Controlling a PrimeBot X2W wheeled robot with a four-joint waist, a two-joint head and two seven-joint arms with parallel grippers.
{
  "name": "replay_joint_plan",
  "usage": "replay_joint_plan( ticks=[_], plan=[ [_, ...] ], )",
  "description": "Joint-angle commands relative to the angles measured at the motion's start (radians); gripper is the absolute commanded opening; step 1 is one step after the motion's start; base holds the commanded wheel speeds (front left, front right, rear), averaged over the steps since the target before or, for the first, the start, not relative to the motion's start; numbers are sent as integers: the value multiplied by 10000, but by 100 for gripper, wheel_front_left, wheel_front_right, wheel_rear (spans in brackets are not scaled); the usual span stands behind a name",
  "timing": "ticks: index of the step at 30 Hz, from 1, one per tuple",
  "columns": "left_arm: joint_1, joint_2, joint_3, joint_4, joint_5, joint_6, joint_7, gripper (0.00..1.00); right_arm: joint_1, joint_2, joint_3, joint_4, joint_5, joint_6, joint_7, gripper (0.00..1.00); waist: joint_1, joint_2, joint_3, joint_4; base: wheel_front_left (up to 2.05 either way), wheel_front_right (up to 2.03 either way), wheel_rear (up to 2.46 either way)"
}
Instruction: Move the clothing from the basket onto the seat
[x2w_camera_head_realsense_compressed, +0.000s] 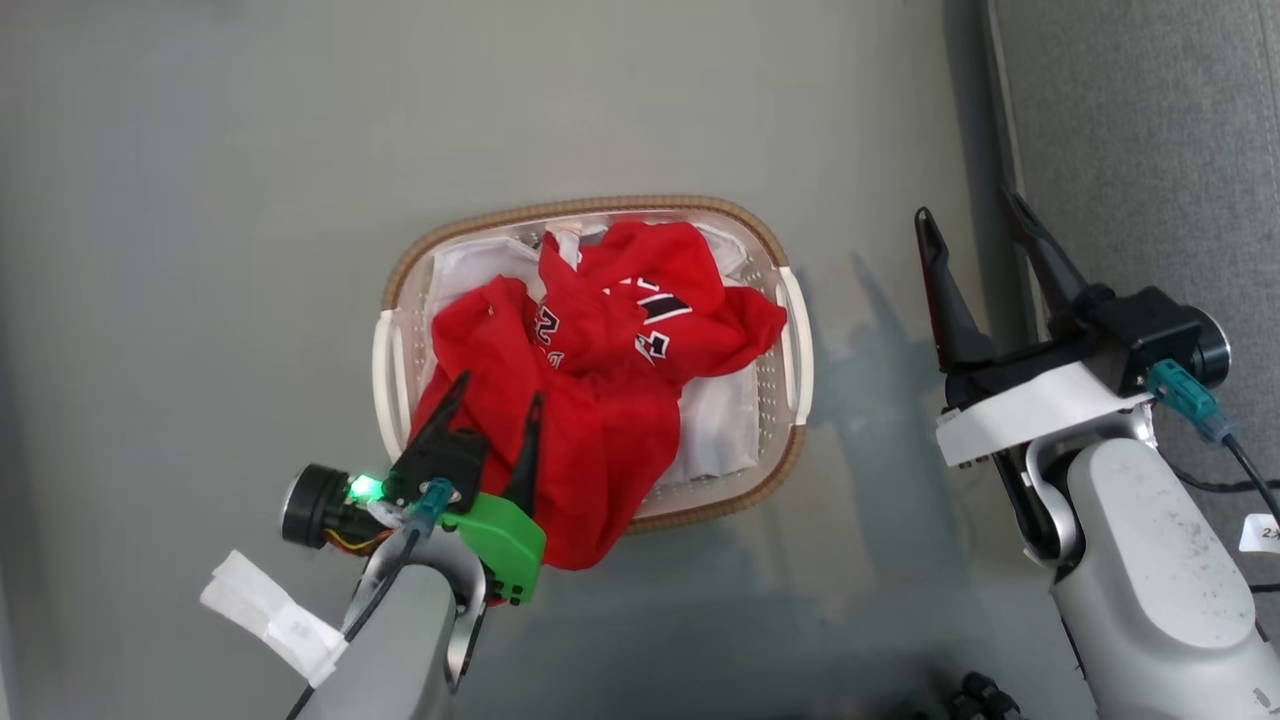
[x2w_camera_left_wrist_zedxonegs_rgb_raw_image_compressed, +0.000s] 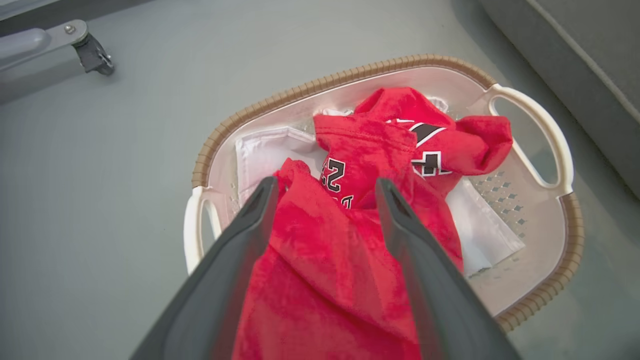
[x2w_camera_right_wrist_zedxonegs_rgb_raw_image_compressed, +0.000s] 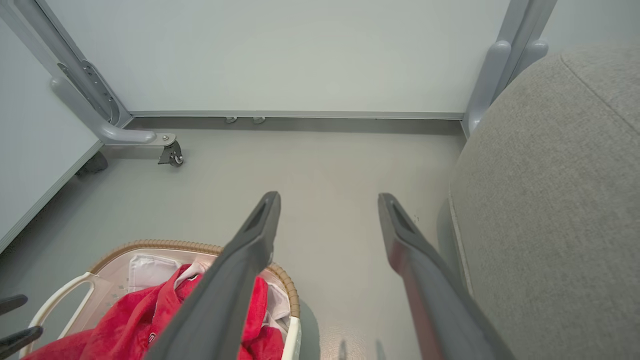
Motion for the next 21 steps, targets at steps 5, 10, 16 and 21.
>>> replay_joint_plan(
  ticks=[5, 10, 16, 21],
  plan=[
    [-741, 59, -517, 1028, 94, -39, -7, 100, -299, 128, 41, -73, 124, -3, -20, 100, -1, 0, 516, -391, 0, 0, 0],
    [-1135, 53, -730, 1802, -146, 29, -5, 100, -315, 213, 144, -151, 144, -3, -20, 100, -1, 0, 756, -612, 0, 0, 0],
    [-1630, 59, -952, 2637, -176, 155, -5, 100, -323, 289, 315, -255, 211, -3, -20, 100, -1, 0, 1061, -899, 0, 0, 0],
    [-2115, 55, -861, 3509, -375, 429, -7, 100, -353, 330, 477, -382, 226, -3, -20, 100, -1, 0, 1297, -1152, 0, 0, 0]
  ],
)
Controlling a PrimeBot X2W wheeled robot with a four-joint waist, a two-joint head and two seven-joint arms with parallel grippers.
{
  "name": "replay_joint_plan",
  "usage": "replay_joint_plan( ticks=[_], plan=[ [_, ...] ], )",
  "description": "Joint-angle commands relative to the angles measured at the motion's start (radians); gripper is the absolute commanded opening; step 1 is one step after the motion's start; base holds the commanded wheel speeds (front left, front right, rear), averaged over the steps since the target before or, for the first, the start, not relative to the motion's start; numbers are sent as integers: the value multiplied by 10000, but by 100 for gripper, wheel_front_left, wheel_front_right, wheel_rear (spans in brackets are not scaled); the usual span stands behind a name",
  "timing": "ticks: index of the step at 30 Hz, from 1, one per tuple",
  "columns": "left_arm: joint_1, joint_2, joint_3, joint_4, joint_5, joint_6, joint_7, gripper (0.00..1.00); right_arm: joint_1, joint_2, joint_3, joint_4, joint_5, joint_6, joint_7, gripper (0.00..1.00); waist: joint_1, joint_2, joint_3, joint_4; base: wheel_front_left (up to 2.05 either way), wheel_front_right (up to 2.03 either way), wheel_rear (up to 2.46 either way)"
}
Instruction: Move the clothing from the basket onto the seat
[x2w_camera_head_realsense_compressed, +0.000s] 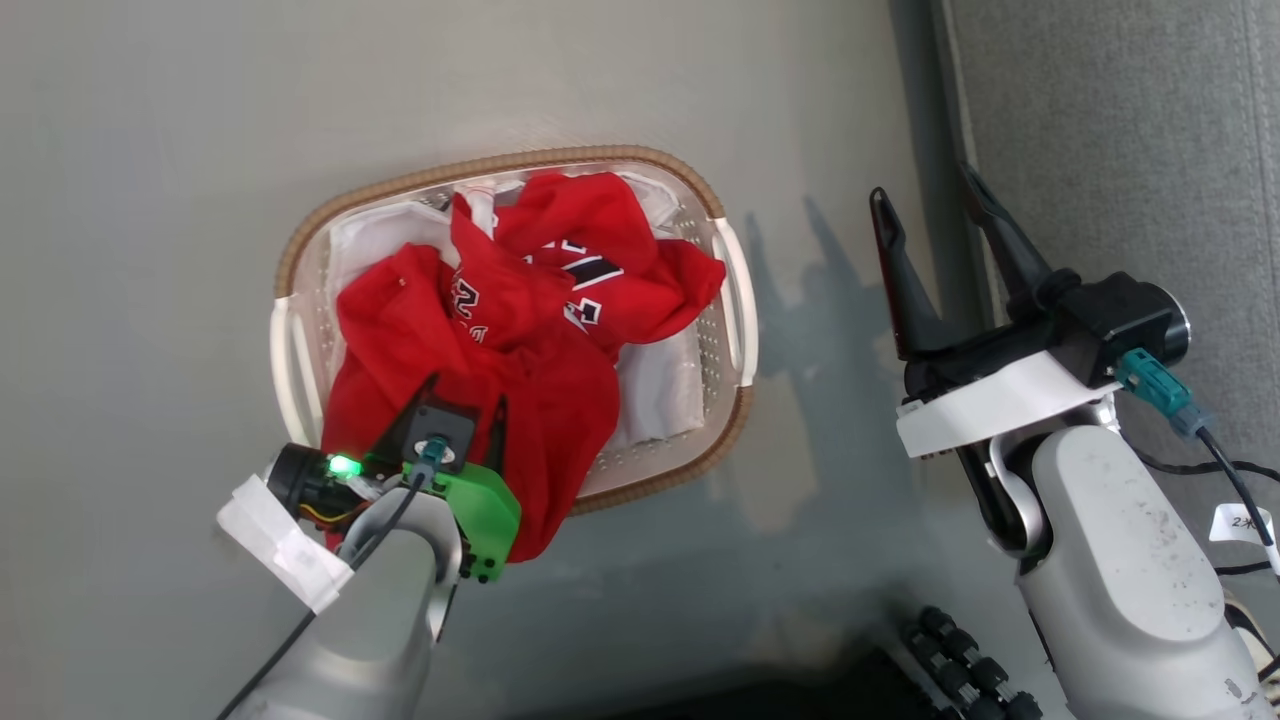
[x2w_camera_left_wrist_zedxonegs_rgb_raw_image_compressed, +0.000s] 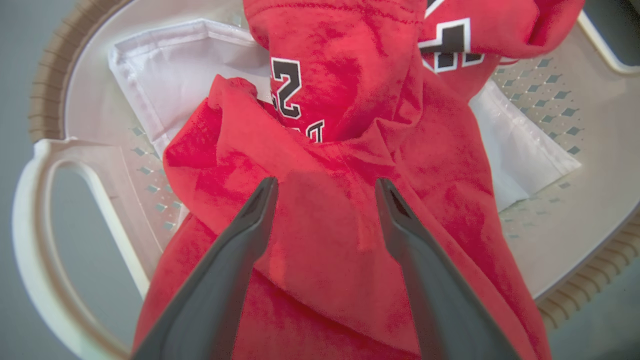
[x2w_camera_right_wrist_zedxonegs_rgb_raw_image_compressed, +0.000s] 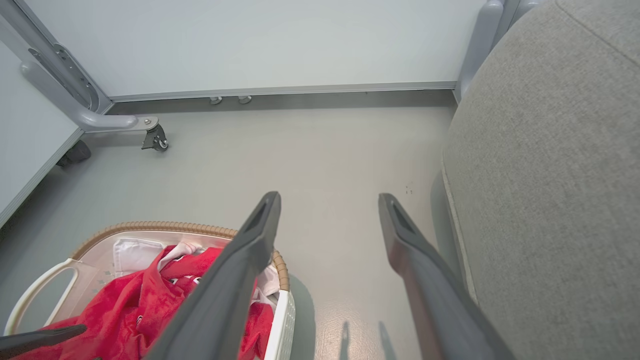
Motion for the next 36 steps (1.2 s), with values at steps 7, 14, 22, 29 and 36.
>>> replay_joint_plan(
  ticks=[7, 14, 22, 29, 36],
  plan=[
    [-862, 55, -25, 1271, -169, 205, -5, 100, -57, 105, 124, -150, 37, -3, -20, 100, -1, -1, 413, -472, 0, 0, 0],
    [-1372, 96, -1, 2238, -298, 420, 73, 100, -70, 197, 190, -216, 57, -3, -20, 100, -1, -1, 715, -738, 0, 0, 0],
    [-1971, 279, -85, 2578, -358, 483, 677, 100, -214, 366, 217, -290, 98, -3, -20, 100, -1, -1, 1142, -976, 0, 0, 0],
    [-2249, 357, -32, 2656, -554, 661, 1472, 100, -247, 436, 268, -275, 134, -3, -20, 100, -1, -1, 1400, -1077, 0, 0, 0],
    [-2414, 323, 15, 2663, -769, 637, 1833, 100, -280, 486, 355, -231, 143, -3, -20, 100, -1, -1, 1525, -1127, 0, 0, 0]
  ],
)
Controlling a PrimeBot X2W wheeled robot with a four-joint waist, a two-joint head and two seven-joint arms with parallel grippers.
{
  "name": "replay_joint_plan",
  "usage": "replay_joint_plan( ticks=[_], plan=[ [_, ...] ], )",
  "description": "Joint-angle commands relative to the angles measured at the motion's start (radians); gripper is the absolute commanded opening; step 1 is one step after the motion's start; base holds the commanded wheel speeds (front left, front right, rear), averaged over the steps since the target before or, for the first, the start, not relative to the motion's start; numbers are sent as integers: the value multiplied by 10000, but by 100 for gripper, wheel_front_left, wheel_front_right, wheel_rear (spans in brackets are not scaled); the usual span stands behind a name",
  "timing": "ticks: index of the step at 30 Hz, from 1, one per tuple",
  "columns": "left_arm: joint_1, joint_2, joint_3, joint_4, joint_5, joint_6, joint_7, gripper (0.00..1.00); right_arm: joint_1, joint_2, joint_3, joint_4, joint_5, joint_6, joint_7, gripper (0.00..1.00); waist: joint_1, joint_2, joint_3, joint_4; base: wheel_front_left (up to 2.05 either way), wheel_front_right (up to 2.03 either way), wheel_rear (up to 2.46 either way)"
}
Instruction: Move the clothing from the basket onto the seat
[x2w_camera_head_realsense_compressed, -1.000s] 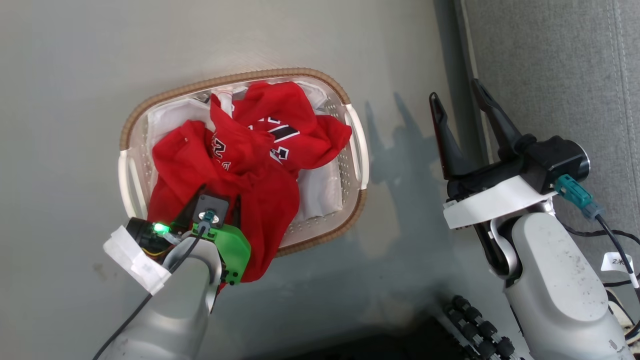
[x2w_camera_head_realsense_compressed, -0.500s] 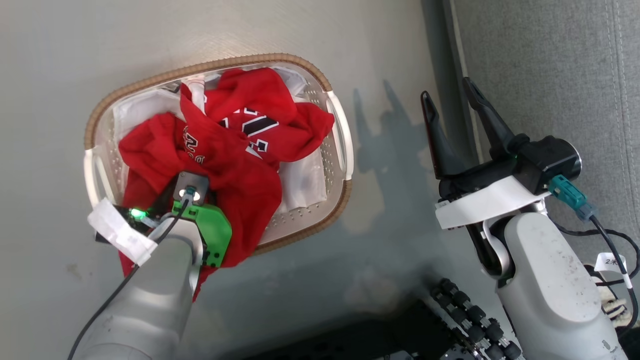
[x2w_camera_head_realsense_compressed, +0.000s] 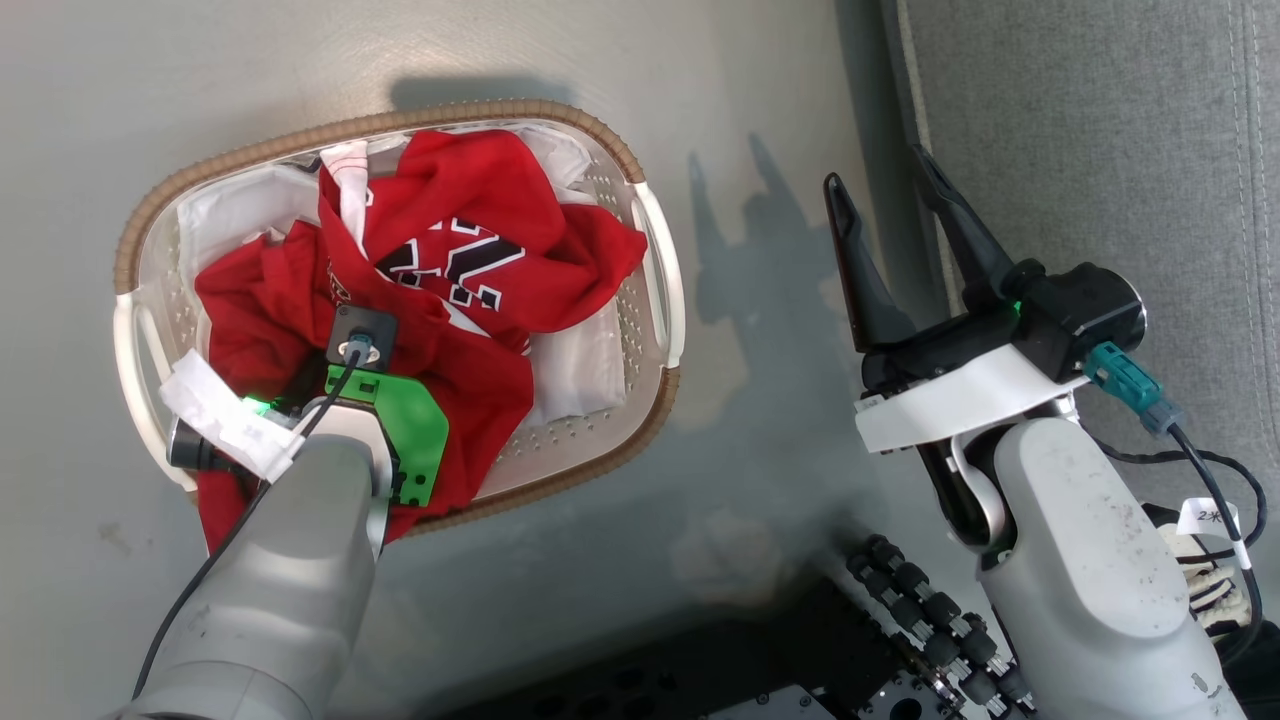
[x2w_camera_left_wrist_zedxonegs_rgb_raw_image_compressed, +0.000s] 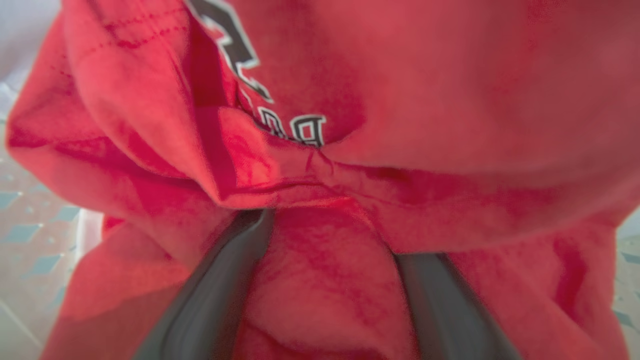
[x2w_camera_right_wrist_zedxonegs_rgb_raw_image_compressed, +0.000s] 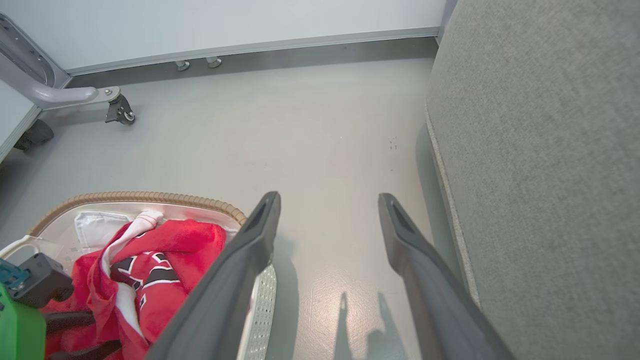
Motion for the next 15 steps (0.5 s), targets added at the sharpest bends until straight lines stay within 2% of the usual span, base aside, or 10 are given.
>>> replay_joint_plan(
  ticks=[1, 4, 5, 6, 7, 15],
  plan=[
    [-170, 72, 47, 18, -90, -20, 14, 100, -68, -10, 9, 30, 29, -3, -20, 100, 0, 0, 15, -5, 0, 0, 0],
    [-225, 41, 101, 21, -226, -49, -36, 100, -44, 1, 14, 60, 19, -3, -20, 100, 0, 0, 11, 7, 0, 0, 0],
    [-231, 24, 98, 20, -272, -116, 2, 94, -41, 5, 22, 79, 20, -3, -20, 100, 0, 0, 2, 7, 0, 0, 0],
    [-234, 10, 77, 20, -297, -176, -26, 66, -44, 8, 23, 91, 24, -3, -20, 100, 0, 0, -11, 6, 0, 0, 0],
    [-250, -3, 76, 15, -325, -212, -71, 0, -59, 9, 21, 106, 26, -3, -20, 100, 0, 0, -33, 8, 0, 0, 0],
    [190, -61, 74, 17, -592, -523, -356, 0, -13, 17, 73, 268, 47, -3, -20, 100, 0, 0, -603, -18, 0, 0, 0]
  ],
)
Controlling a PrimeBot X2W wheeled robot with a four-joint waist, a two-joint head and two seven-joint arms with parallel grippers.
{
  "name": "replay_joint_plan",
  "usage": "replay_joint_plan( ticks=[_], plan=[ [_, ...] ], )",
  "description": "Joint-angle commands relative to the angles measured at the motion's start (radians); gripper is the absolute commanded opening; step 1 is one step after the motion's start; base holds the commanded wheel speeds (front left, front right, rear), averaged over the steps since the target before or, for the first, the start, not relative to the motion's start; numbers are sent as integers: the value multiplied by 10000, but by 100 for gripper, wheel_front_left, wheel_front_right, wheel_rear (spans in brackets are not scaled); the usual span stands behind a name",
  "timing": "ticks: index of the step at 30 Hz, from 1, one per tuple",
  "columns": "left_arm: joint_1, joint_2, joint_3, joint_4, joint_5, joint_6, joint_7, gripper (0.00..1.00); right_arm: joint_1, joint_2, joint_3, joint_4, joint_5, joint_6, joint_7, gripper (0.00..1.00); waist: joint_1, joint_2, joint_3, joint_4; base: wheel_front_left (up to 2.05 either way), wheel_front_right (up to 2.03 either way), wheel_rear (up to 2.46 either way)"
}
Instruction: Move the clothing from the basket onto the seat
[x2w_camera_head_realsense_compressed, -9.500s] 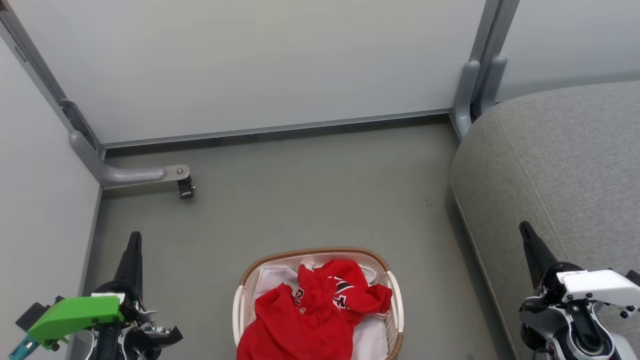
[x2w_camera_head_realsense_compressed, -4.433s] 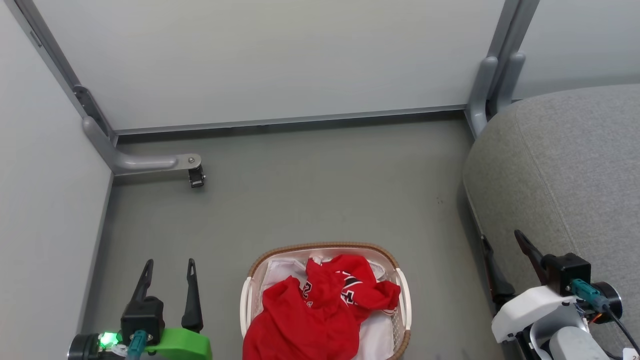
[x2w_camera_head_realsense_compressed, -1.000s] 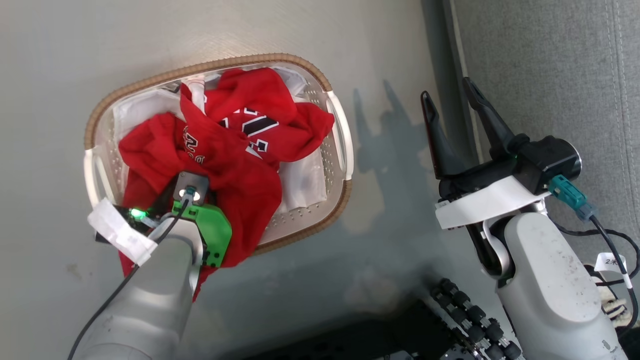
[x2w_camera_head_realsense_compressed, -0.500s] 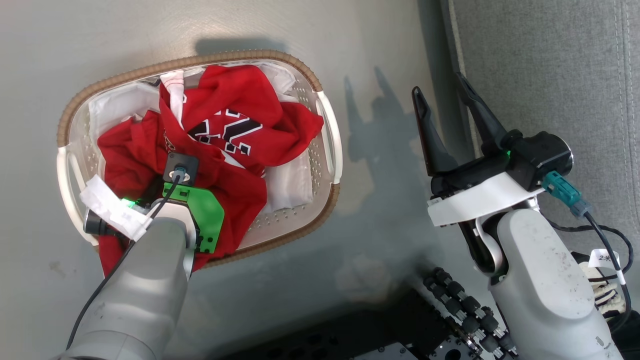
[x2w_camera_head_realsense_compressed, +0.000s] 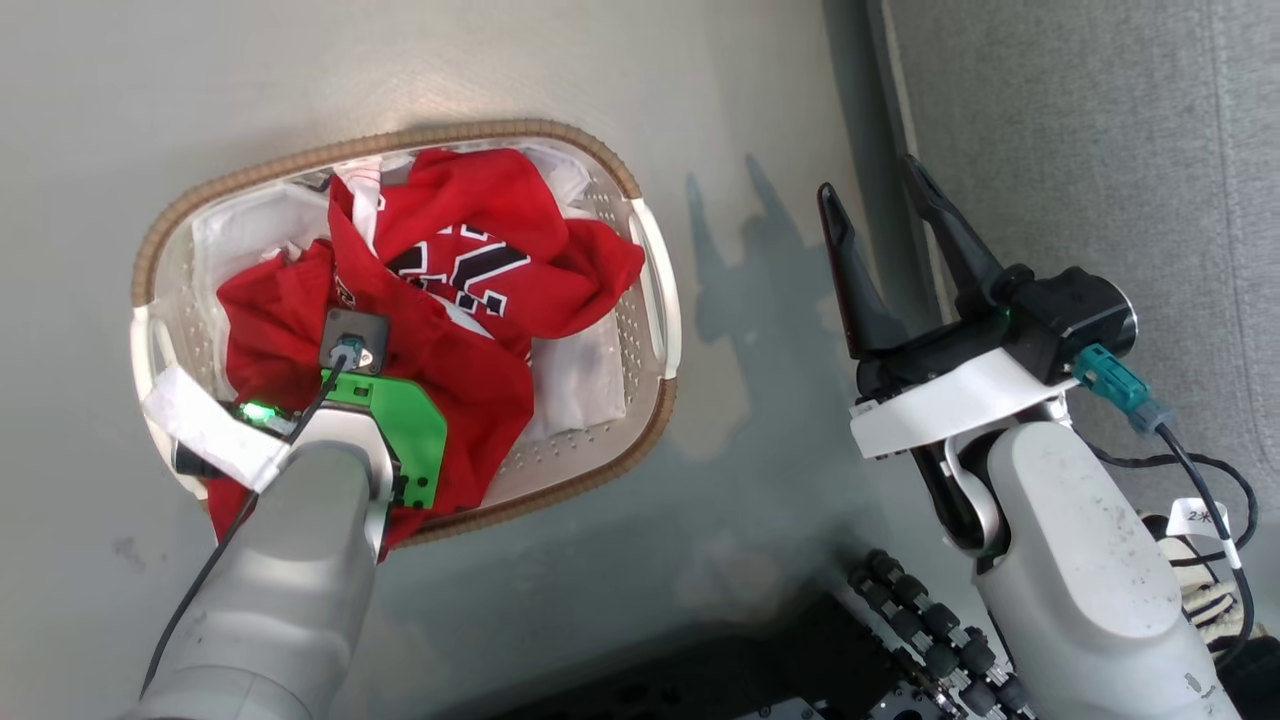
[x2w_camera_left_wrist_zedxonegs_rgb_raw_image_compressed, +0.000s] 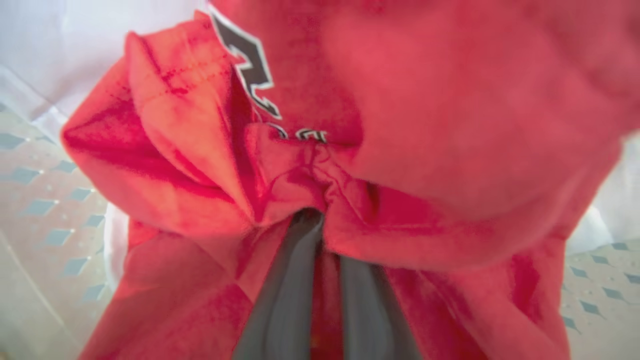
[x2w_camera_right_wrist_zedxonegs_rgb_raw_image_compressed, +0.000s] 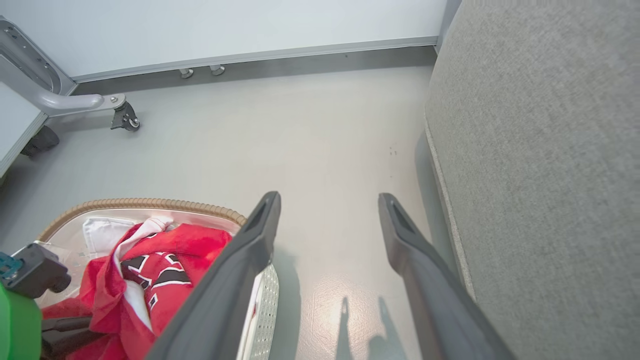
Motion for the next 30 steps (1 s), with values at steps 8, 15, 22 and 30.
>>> replay_joint_plan(
  ticks=[8, 15, 22, 30],
  plan=[
    [944, -46, -69, -4, -274, -179, -275, 0, 319, -19, 220, 434, 162, -3, -20, 100, 0, 0, -1527, 31, 0, 0, 0],
    [1817, -106, -55, -2, -615, -277, -553, 0, 699, -21, 348, 815, 94, -3, -19, 100, 0, 0, -2753, 198, 0, 0, 0],
    [2400, -146, -379, -92, -783, -442, -856, 0, 1084, -155, 361, 1039, 53, -3, -19, 100, 0, 0, -3659, 564, 0, 0, 0],
    [3149, -148, -994, -949, -1463, -546, -1268, 0, 1701, -377, 385, 1203, 14, -5, -19, 100, 0, 0, -4962, 1267, 0, 0, 0]
  ],
)
